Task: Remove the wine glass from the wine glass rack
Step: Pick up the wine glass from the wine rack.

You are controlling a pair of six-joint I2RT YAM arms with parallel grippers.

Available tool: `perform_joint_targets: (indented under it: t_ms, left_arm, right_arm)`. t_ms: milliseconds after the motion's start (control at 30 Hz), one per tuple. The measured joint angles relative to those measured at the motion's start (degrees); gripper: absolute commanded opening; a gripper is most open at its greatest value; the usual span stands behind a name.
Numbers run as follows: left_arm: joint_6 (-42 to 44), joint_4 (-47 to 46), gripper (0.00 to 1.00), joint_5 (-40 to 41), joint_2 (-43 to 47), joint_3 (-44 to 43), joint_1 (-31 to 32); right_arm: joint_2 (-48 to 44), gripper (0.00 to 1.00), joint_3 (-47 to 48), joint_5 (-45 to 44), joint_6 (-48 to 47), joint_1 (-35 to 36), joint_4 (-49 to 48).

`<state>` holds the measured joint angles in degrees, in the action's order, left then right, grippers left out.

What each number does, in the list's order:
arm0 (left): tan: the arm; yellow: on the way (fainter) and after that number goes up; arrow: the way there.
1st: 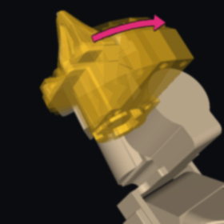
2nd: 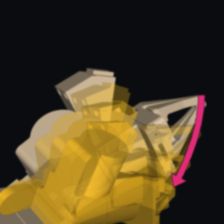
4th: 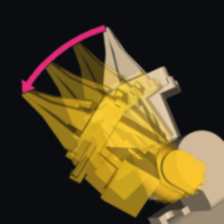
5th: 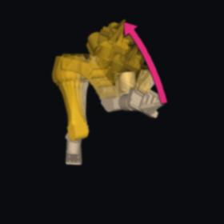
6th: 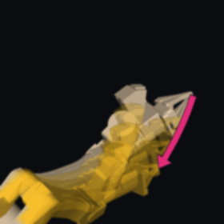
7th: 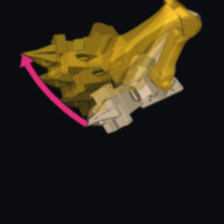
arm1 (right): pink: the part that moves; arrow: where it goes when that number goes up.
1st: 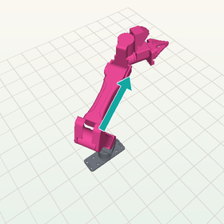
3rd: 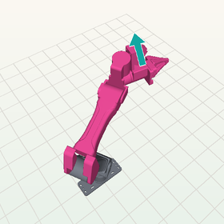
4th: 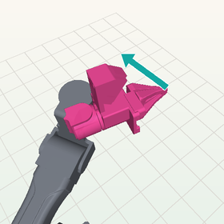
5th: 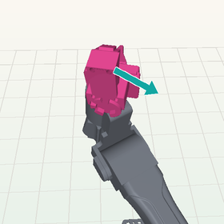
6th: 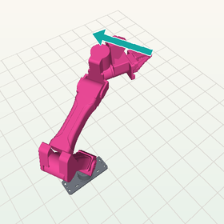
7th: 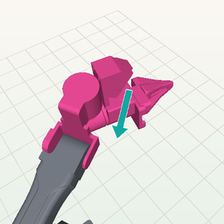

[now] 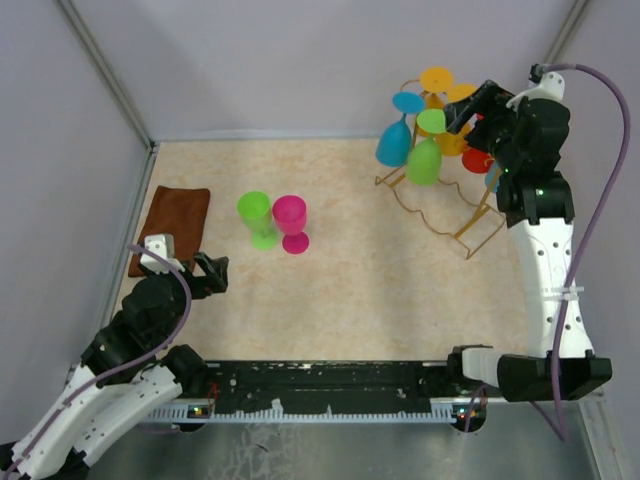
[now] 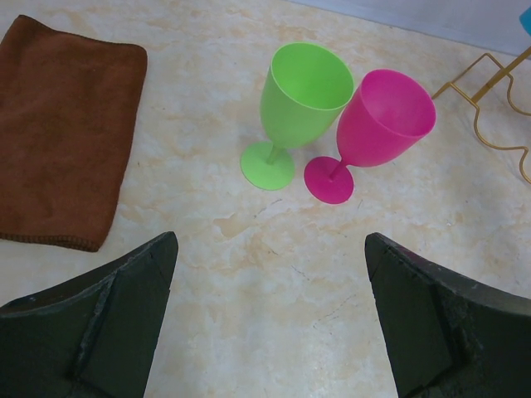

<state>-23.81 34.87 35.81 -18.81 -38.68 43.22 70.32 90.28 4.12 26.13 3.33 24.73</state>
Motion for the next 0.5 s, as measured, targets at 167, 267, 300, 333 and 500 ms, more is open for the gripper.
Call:
perform_joint_targets:
  t_ms: [167, 267, 300, 333, 500]
  left_arm:
    - [-0.13, 0.13, 0.99, -0.02, 0.00, 0.00, 0.00]
    - [-0.20, 0.13, 0.99, -0.04, -0.04, 0.02, 0.00]
    - [-0.20, 0.15, 0.99, -0.04, -0.07, 0.02, 0.00]
    - [-0.20, 0.15, 0.99, -0.02, -0.09, 0.02, 0.00]
    - [-0.20, 0.15, 0.99, -0.04, -0.11, 0.04, 0.00]
  right_arm:
    - [3.17, 0.72, 0.07, 3.78, 4.61, -3.72, -1.16]
    - [8.24, 0.71, 3.54, 5.95, 5.07, -4.31, -0.61]
    - [9.49, 0.70, 4.15, 6.49, 5.05, -4.39, -0.59]
    - [10.86, 0.70, 4.66, 6.88, 5.03, -4.44, -0.35]
    - [14.51, 0.66, 4.92, 6.69, 4.92, -4.55, 1.75]
